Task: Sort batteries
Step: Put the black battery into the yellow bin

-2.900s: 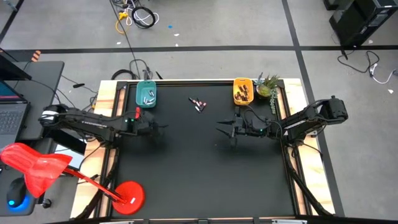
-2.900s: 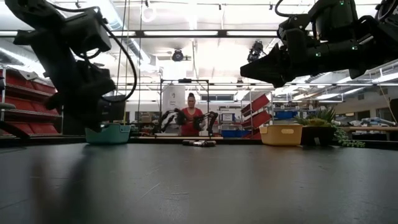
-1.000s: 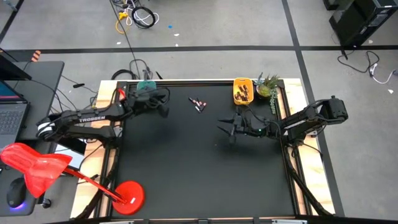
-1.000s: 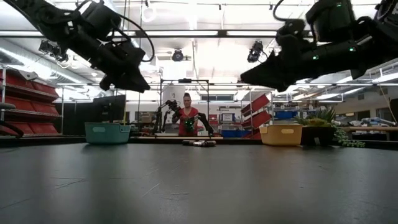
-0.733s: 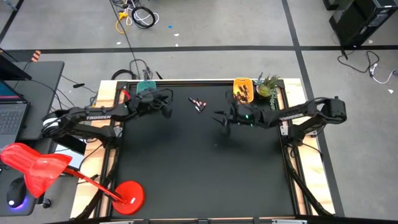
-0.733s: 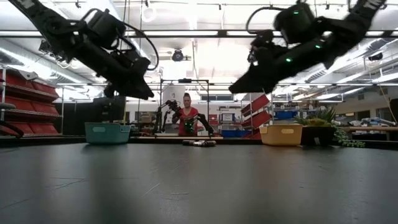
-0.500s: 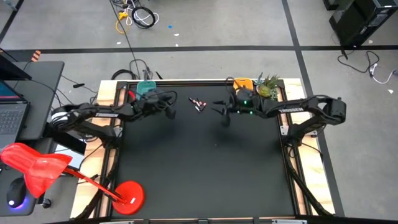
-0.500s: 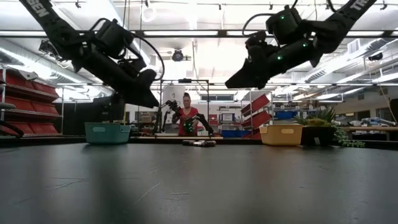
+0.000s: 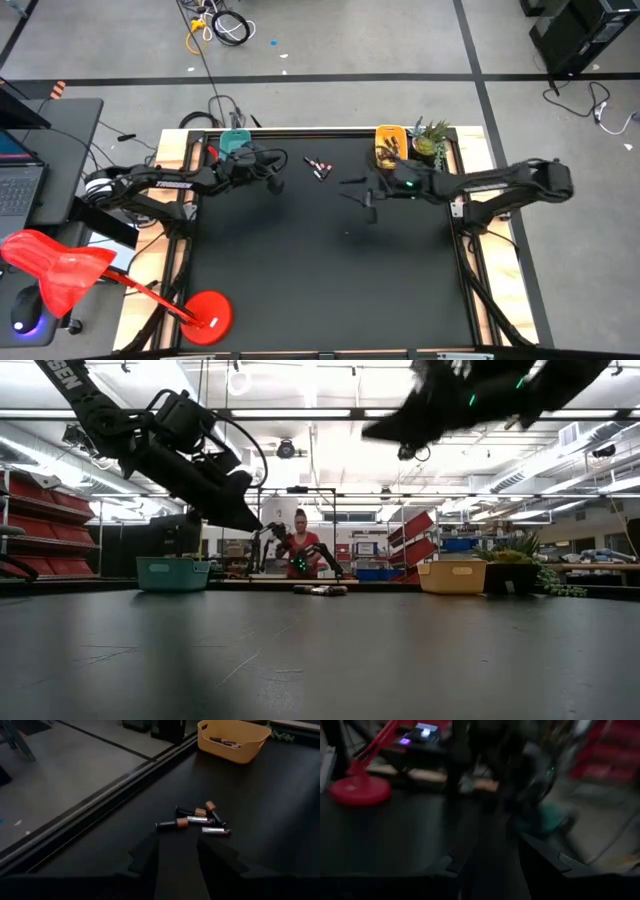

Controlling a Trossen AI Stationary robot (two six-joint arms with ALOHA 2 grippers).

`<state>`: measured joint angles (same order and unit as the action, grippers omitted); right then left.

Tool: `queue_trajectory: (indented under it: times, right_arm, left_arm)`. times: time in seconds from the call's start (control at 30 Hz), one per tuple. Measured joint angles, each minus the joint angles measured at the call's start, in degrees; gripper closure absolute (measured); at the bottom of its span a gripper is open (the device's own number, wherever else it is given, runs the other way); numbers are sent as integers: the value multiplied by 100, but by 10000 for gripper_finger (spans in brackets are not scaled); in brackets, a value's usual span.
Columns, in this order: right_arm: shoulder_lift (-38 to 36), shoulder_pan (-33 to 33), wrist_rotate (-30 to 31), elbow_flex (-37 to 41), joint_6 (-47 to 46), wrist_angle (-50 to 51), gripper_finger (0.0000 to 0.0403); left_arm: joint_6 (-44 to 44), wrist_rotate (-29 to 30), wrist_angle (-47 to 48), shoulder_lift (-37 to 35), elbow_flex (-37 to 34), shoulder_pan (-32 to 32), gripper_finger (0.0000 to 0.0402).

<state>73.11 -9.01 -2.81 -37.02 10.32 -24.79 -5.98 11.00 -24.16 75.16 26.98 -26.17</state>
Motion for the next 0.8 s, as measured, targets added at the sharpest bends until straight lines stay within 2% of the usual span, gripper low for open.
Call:
queue_trajectory:
  times: [0.13, 0.23, 0.43, 0.57, 0.67, 0.8]
  right_arm:
    - [-860, 456, 1335, -257, 912, 152, 254]
    - [-1506, 301, 1664, -591, 1285, 743, 254]
    - [-2222, -445, 1235, -1649, 1250, 2662, 272]
    - [-2544, -622, 1027, -2334, 1311, 3704, 293]
    - [-3013, -590, 551, -2211, 1215, 3769, 309]
    - [-3812, -587, 465, -1300, 1024, 3273, 325]
  left_arm:
    - [0, 0, 76, 0, 6, -2, 262]
    - [-2, 0, 178, 0, 129, -2, 262]
    - [-1, -88, 411, -3, 454, 0, 262]
    - [122, -107, 825, -7, 710, 0, 262]
    - [143, -107, 940, -7, 808, 0, 262]
    - [154, -107, 952, -7, 817, 2, 262]
